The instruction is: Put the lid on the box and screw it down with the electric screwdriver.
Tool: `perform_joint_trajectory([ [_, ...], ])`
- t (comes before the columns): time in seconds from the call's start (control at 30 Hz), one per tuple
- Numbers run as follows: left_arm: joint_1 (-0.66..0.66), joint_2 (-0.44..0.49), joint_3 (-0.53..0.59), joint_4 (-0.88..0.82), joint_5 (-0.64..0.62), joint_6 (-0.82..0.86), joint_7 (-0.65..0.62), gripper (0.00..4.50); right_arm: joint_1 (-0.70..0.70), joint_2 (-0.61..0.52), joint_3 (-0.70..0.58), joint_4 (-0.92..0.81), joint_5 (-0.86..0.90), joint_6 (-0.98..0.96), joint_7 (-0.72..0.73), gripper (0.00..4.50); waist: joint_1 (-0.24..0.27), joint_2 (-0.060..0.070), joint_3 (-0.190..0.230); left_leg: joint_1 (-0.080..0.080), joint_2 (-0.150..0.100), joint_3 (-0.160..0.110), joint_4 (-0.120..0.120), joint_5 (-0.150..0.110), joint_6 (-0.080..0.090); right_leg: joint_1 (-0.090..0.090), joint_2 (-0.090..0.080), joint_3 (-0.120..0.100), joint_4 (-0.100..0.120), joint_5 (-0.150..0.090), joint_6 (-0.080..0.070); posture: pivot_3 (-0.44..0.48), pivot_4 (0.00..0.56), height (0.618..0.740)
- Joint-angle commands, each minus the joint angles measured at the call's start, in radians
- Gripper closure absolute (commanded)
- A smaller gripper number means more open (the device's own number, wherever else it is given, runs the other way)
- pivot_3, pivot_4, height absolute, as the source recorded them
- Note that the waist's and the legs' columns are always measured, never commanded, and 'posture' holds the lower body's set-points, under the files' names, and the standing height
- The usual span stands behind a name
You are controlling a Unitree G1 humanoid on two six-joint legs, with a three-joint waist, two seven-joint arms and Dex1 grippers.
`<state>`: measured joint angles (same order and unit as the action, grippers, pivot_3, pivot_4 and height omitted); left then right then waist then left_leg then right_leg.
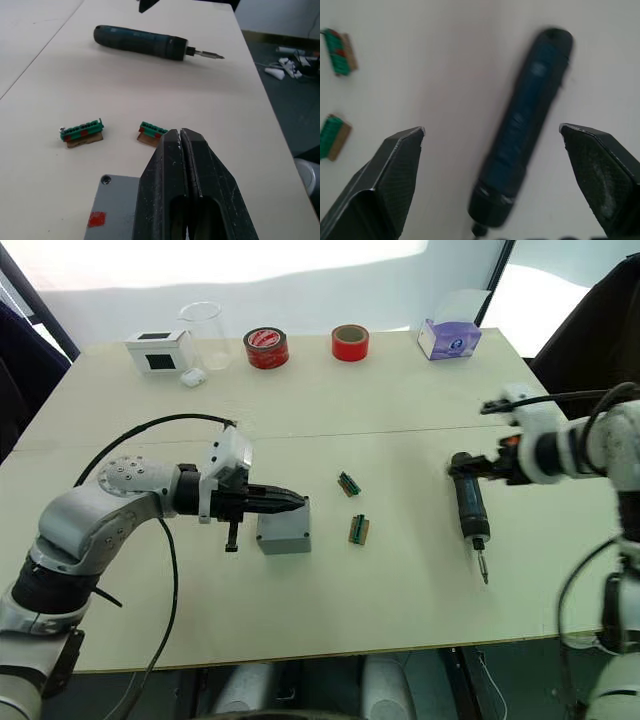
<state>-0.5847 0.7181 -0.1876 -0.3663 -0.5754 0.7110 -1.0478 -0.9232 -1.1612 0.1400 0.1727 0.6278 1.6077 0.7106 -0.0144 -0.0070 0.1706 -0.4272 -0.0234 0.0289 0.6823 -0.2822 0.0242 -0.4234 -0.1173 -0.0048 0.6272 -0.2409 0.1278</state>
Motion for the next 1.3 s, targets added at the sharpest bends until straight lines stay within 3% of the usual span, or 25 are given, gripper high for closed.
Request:
perform_joint_trajectory([
  [0.03, 0.006, 0.024, -0.021, -0.049, 0.019, -0.042, -0.051, 4.5, -0.032, -0.051, 0.174, 0.062, 0.052, 0.007, 0.104, 0.04, -0.005, 0.0, 0.0, 0.001, 0.001, 0.0, 0.0, 0.0, 0.0, 0.0, 0.001, 0.0, 0.0, 0.0, 0.0, 0.0, 0.15, 0.74],
  [0.33, 0.064, 0.055, -0.001, -0.114, 0.011, -0.014, -0.04, 4.5, -0.095, -0.023, 0.372, 0.178, -0.055, -0.058, 0.243, 0.04, 0.003, 0.0, 0.0, 0.0, 0.0, 0.0, 0.001, 0.0, 0.0, -0.001, 0.0, 0.0, 0.0, 0.0, 0.0, 0.0, 0.15, 0.74],
  [0.77, 0.13, 0.078, 0.068, -0.184, -0.024, 0.056, 0.05, 4.5, -0.135, 0.152, 0.544, 0.482, -0.335, -0.336, 0.423, 0.04, 0.001, -0.004, -0.002, 0.001, 0.0, 0.0, 0.001, 0.0, 0.0, 0.001, 0.001, 0.0, 0.001, 0.0, 0.0, 0.0, 0.15, 0.74],
  [0.87, 0.147, 0.093, 0.09, -0.197, -0.032, 0.069, 0.062, 4.5, -0.147, 0.184, 0.567, 0.525, -0.39, -0.371, 0.482, 0.6, 0.0, -0.006, -0.003, 0.002, 0.0, 0.0, 0.002, 0.0, 0.0, 0.003, 0.001, 0.0, 0.001, 0.0, 0.0, 0.0, 0.15, 0.74],
  [1.0, 0.165, 0.111, 0.113, -0.2, -0.035, 0.074, 0.076, 4.5, -0.15, 0.216, 0.571, 0.557, -0.457, -0.396, 0.526, 2.09, 0.0, -0.006, -0.003, 0.003, 0.0, -0.001, 0.002, 0.0, -0.001, 0.003, 0.001, 0.0, 0.001, 0.0, 0.0, 0.0, 0.15, 0.74],
  [1.07, 0.17, 0.123, 0.13, -0.188, -0.032, 0.07, 0.082, 4.5, -0.156, 0.235, 0.546, 0.581, -0.481, -0.41, 0.523, 2.61, -0.001, -0.008, -0.004, 0.003, 0.001, -0.001, 0.002, 0.001, -0.001, 0.003, 0.001, 0.0, 0.001, 0.0, 0.0, 0.0, 0.15, 0.74],
  [1.2, 0.167, 0.153, 0.184, -0.117, -0.012, 0.052, 0.088, 4.5, -0.231, 0.291, 0.401, 0.694, -0.504, -0.474, 0.426, 2.67, -0.008, -0.011, -0.005, 0.004, 0.001, -0.001, 0.002, 0.001, -0.002, 0.004, 0.002, 0.0, 0.001, 0.0, 0.0, 0.0, 0.15, 0.74],
  [1.3, 0.172, 0.177, 0.224, -0.057, -0.009, 0.04, 0.082, 4.5, -0.285, 0.315, 0.208, 0.701, -0.462, -0.62, 0.31, 2.67, -0.015, -0.009, -0.004, 0.006, 0.001, 0.0, 0.001, 0.001, -0.002, 0.005, 0.002, 0.0, 0.001, 0.0, 0.0, 0.0, 0.15, 0.74],
])
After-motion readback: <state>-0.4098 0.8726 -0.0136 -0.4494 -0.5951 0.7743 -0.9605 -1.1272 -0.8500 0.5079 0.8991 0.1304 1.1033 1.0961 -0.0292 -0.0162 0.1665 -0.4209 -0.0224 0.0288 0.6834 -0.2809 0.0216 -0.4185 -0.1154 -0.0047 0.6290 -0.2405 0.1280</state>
